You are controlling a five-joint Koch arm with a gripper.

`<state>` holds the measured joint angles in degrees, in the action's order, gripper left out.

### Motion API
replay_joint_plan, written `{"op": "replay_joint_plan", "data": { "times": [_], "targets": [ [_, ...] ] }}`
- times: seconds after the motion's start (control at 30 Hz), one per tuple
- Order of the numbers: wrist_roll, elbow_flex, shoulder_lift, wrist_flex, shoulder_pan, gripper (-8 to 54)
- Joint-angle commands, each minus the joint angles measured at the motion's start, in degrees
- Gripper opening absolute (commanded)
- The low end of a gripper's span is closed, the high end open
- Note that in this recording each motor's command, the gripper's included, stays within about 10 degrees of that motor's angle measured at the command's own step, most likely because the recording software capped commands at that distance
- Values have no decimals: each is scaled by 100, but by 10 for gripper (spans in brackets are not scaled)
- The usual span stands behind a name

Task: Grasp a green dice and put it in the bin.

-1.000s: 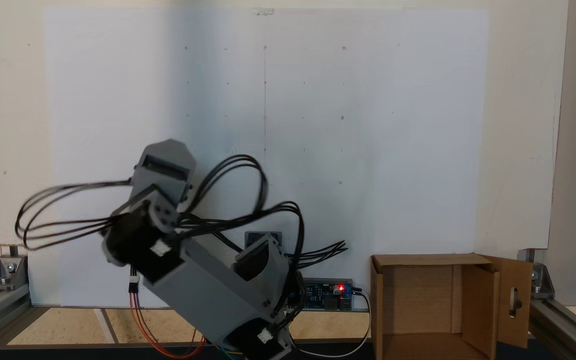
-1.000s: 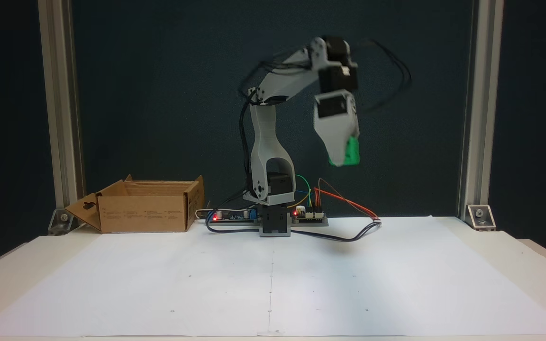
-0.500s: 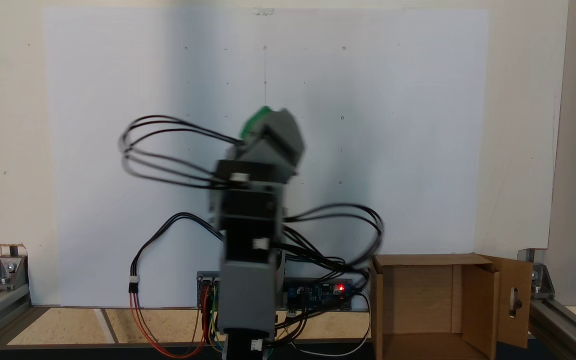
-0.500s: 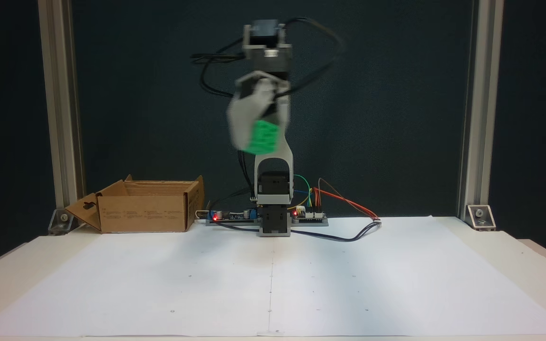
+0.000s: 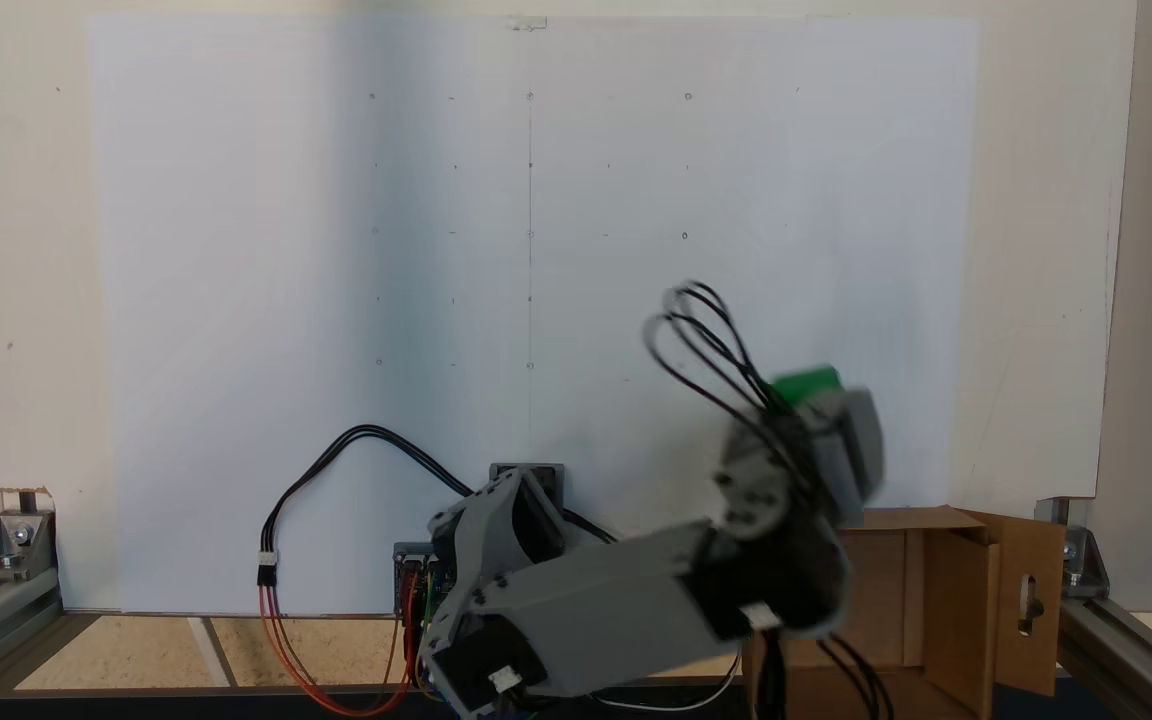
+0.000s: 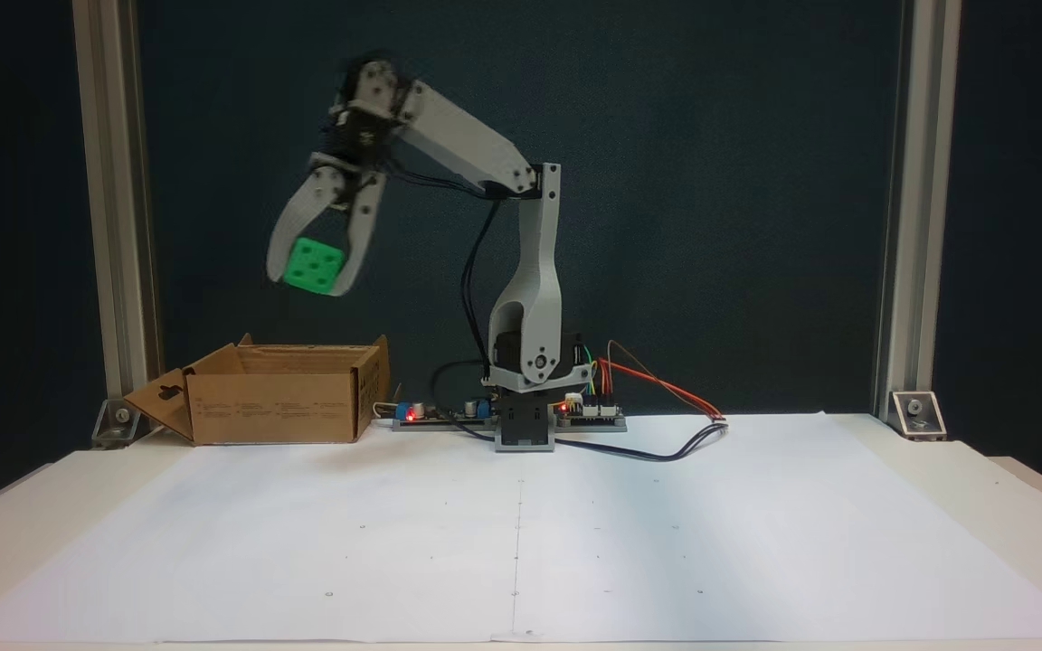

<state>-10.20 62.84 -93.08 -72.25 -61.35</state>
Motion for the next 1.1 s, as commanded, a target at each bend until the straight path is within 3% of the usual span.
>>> {"op": "replay_joint_plan", "data": {
  "times": [0.0,0.3,0.83,0.87,0.93,1.07],
  "targets": [
    [965,-308,35,53,-659,168],
    [3013,-316,571,413,-2856,168],
    [3498,-308,2127,1380,-4061,174],
    [3498,-308,2153,1441,-4069,198],
    [3630,-308,2241,1459,-4096,329],
    [3762,-299,2268,1635,-4104,461]
  ]
}}
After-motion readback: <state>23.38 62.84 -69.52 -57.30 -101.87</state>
